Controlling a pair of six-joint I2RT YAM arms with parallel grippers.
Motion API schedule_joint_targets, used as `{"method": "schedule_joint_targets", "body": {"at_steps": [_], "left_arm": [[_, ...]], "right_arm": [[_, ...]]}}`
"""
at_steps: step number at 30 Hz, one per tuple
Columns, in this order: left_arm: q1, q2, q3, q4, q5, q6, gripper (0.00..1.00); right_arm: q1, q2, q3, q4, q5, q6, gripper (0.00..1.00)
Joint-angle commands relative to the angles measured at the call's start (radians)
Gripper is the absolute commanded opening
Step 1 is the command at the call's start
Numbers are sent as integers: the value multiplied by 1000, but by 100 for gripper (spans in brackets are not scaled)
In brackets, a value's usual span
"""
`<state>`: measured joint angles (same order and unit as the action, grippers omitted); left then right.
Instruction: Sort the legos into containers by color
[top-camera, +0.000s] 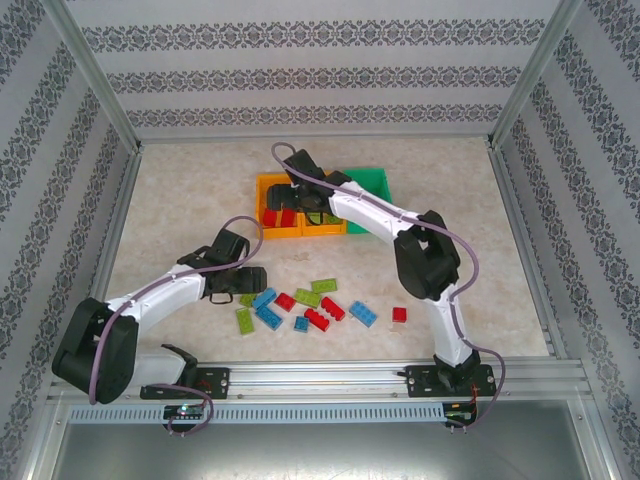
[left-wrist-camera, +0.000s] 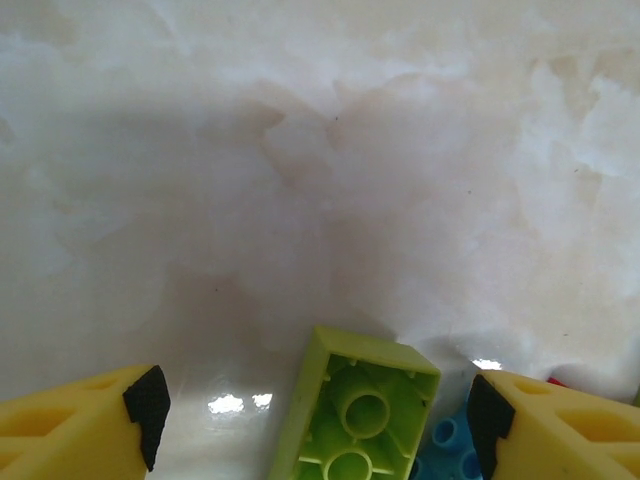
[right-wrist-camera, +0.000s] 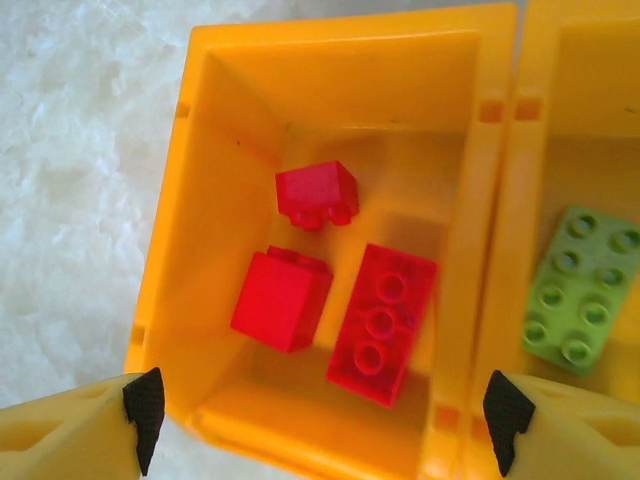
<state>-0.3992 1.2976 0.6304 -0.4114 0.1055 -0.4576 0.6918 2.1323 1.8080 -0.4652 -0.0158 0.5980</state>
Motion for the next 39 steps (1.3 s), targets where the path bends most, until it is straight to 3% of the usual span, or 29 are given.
{"method": "schedule_joint_targets", "body": {"at_steps": [1, 11, 23, 31, 36, 39], "left_arm": [[-20, 24, -5, -12, 12, -26, 79], [-38, 72, 10, -21, -10, -45, 77], [-38, 99, 18, -26, -20, -79, 63], [-38, 101, 21, -34, -39, -105, 49], [-37, 104, 40, -49, -57, -109, 31], [-37, 104, 56, -65, -76, -106, 28]], "right_arm": [[7, -99, -75, 35, 37, -5, 87], [-15, -243, -282, 49, 104, -17, 90], [-59, -389, -480, 56, 167, -24, 92], [-77, -446, -561, 62, 195, -27, 92], [-82, -498, -616, 66, 229, -34, 93], [-88, -544, -663, 66, 258, -38, 93]]}}
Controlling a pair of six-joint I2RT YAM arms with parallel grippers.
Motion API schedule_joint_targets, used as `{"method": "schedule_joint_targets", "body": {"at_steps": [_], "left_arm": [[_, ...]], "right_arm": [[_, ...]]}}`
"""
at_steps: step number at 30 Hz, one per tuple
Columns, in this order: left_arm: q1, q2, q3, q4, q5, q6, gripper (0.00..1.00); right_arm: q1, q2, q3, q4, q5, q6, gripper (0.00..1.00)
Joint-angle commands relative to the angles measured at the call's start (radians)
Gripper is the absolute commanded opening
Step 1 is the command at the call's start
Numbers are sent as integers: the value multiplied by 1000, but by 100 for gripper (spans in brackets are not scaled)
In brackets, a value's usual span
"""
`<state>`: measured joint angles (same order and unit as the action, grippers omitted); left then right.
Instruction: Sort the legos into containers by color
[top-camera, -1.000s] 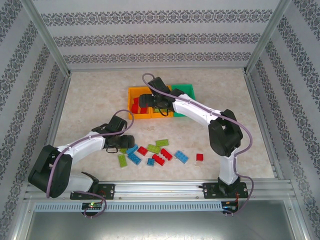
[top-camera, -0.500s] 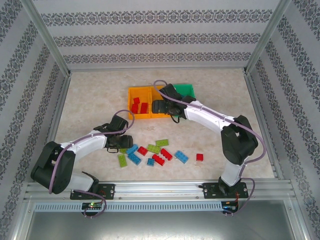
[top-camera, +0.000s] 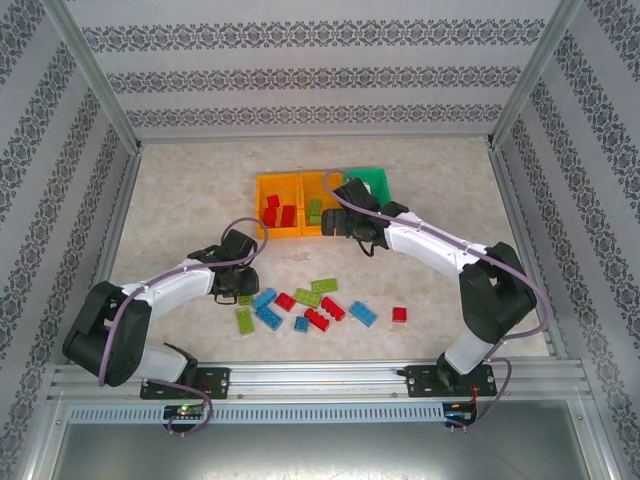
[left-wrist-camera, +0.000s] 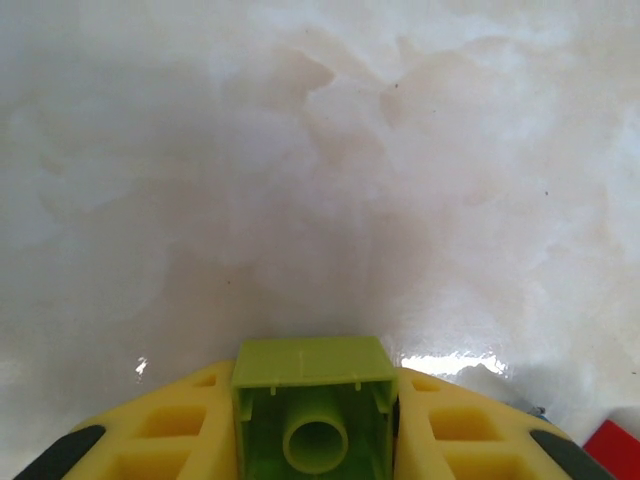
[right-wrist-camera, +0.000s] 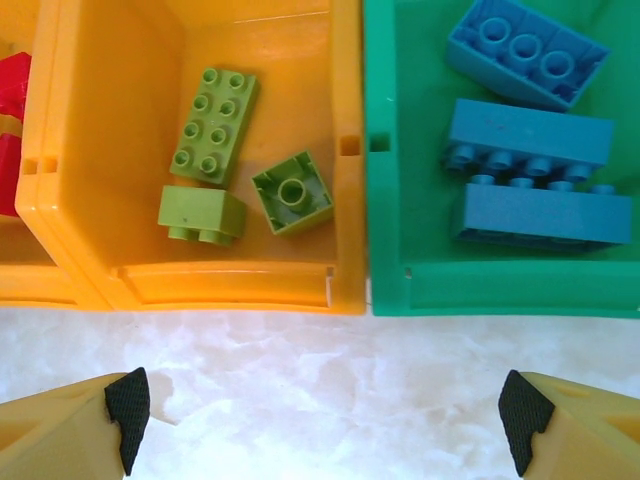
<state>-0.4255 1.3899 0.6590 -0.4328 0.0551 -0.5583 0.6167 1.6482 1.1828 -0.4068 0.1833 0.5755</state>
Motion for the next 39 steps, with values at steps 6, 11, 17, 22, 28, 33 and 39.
{"method": "schedule_joint_targets", "body": {"at_steps": [6, 11, 17, 22, 28, 33, 39], "left_arm": [[-10, 9, 107, -93, -45, 19, 26], [-11, 33, 251, -105, -8, 54, 26], [-19, 143, 484, -93, 91, 94, 26], [-44, 277, 680, -98, 123, 127, 26], [-70, 460, 897, -120, 164, 149, 25], [-84, 621, 1073, -169, 178, 162, 25], [-87, 763, 1240, -223, 124, 155, 26]], "right_arm": [[-27, -168, -163, 10, 119, -6, 94], [-28, -248, -287, 7, 157, 9, 95], [-29, -322, -429, 22, 153, 60, 96], [-28, -375, -527, 44, 140, 103, 97], [-20, -430, -600, 43, 148, 140, 97], [-4, -474, -652, 58, 143, 173, 97], [69, -497, -654, 66, 138, 118, 96]]}}
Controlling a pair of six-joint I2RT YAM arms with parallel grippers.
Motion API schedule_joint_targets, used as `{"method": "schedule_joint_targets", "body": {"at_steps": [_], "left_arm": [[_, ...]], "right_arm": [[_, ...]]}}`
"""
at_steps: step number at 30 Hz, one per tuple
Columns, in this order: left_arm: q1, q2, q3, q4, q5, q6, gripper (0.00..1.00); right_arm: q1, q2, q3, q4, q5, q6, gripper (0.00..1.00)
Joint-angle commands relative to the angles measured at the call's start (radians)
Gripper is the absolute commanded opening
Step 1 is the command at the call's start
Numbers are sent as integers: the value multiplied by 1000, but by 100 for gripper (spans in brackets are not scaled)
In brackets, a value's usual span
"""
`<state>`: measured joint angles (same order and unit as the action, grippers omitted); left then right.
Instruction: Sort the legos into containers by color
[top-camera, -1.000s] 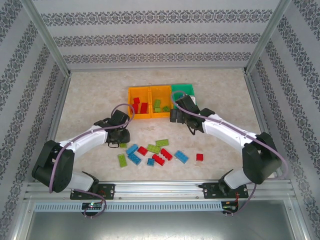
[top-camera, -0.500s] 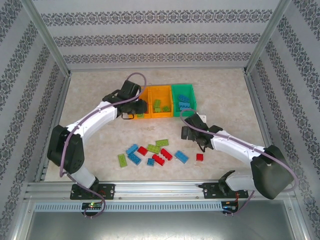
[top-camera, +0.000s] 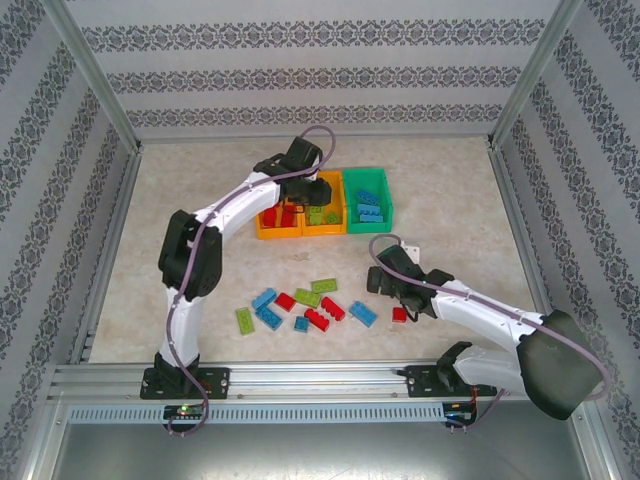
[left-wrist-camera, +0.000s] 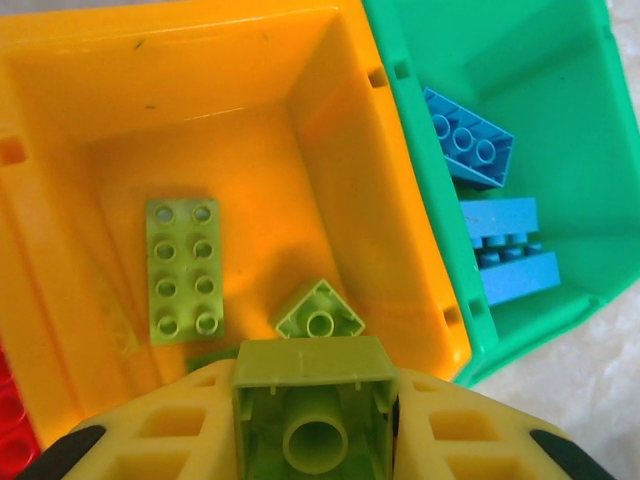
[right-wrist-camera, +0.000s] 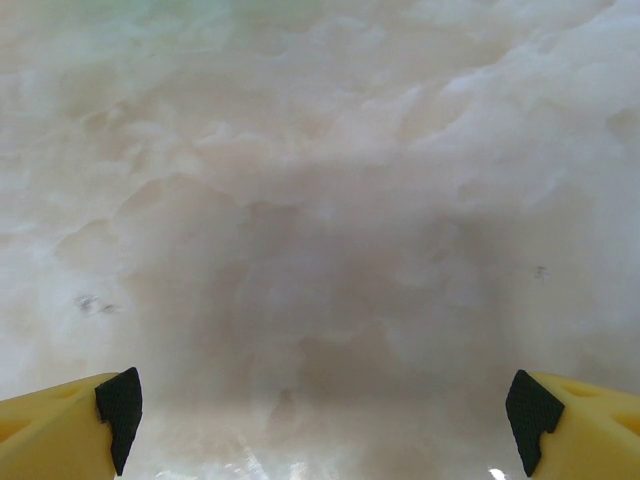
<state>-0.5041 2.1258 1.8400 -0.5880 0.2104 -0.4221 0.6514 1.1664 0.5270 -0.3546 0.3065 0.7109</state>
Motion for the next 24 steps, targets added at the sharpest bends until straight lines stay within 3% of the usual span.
{"method": "schedule_joint_targets", "body": {"at_steps": [1, 5, 11, 24], "left_arm": [[-7, 36, 65, -56, -43, 11, 27], [-7, 66, 97, -57, -57, 2, 35], [-18, 27, 48, -53, -93, 18, 66], [-48, -208, -281, 118, -132, 34, 91]], "right_arm": [[50, -11, 15, 4, 21, -28, 96], [85, 32, 70, -96, 81, 10, 96], [92, 79, 103, -222, 44, 130, 91], [100, -55, 14, -333, -72, 261, 72]]}}
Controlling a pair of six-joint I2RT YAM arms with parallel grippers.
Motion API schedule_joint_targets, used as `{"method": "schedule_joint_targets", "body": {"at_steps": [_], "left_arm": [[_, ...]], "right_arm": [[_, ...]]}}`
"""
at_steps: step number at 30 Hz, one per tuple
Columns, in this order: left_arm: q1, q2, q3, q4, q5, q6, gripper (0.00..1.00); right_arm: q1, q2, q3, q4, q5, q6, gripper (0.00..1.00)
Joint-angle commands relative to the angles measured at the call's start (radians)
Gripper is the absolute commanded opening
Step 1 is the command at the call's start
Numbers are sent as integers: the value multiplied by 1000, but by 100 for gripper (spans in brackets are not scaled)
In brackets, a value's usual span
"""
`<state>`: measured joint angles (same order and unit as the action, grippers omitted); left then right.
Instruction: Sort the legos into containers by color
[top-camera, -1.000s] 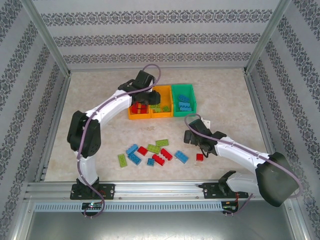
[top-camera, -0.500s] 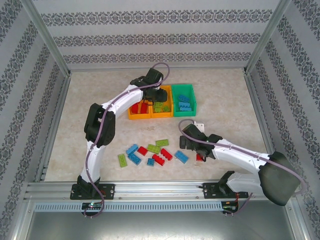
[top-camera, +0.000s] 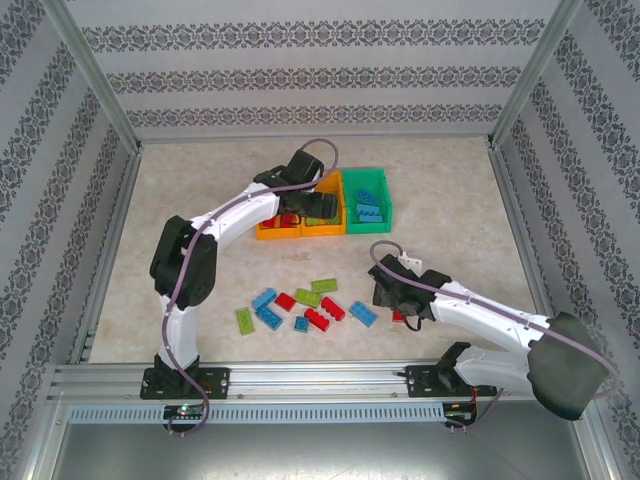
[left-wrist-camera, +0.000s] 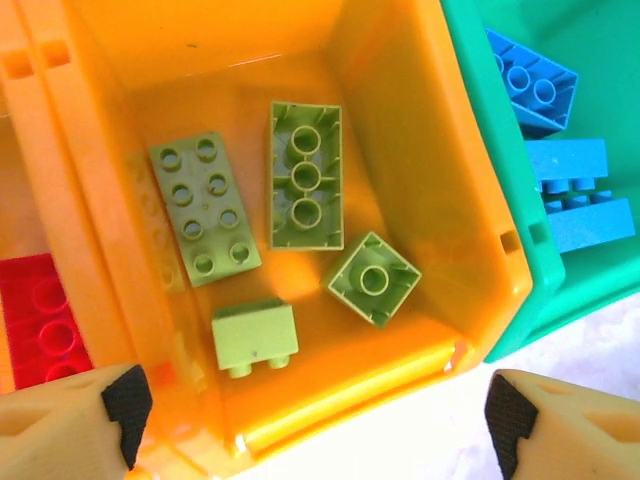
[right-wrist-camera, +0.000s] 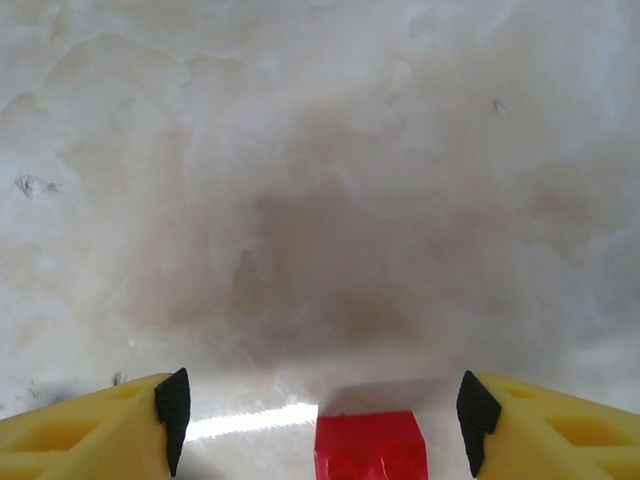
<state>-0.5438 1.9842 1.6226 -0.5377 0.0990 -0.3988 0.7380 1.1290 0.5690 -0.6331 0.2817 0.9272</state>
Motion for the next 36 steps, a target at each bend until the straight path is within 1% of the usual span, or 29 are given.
{"method": "schedule_joint_targets", "body": {"at_steps": [1, 4, 7, 12, 14, 16, 20, 22, 25, 27, 31, 36], "left_arm": [[-10, -87, -94, 90, -16, 8, 94], [-17, -153, -179, 147, -1, -2, 98], [-17, -205, -239, 174, 2, -5, 99], [-17, -268, -311, 185, -4, 3, 99], [-16, -290, -336, 186, -14, 6, 100], [-17, -308, -359, 186, -28, 7, 100], [-16, -344, -402, 173, -68, 10, 100], [-16, -361, -424, 167, -91, 12, 100], [-15, -394, -455, 162, -122, 8, 100], [-11, -425, -486, 166, -142, 0, 100], [7, -493, -549, 159, -190, -16, 99], [40, -572, -628, 119, -221, -31, 99]], "right_arm": [[14, -18, -32, -63, -57, 49, 71], [16, -8, -51, -86, -72, 62, 70], [17, 12, -62, -70, -87, 56, 69], [15, 105, -34, -51, -77, 37, 64], [18, 144, -19, -50, -78, 26, 59], [21, 168, -12, -36, -77, 24, 52], [40, 187, 14, -23, -59, 17, 38], [61, 189, 40, -20, -35, 4, 34], [84, 194, 106, -7, -3, -32, 31], [85, 203, 162, 19, 6, -69, 28], [76, 245, 289, 91, 4, -153, 27], [31, 405, 511, 183, -108, -268, 27]]}}
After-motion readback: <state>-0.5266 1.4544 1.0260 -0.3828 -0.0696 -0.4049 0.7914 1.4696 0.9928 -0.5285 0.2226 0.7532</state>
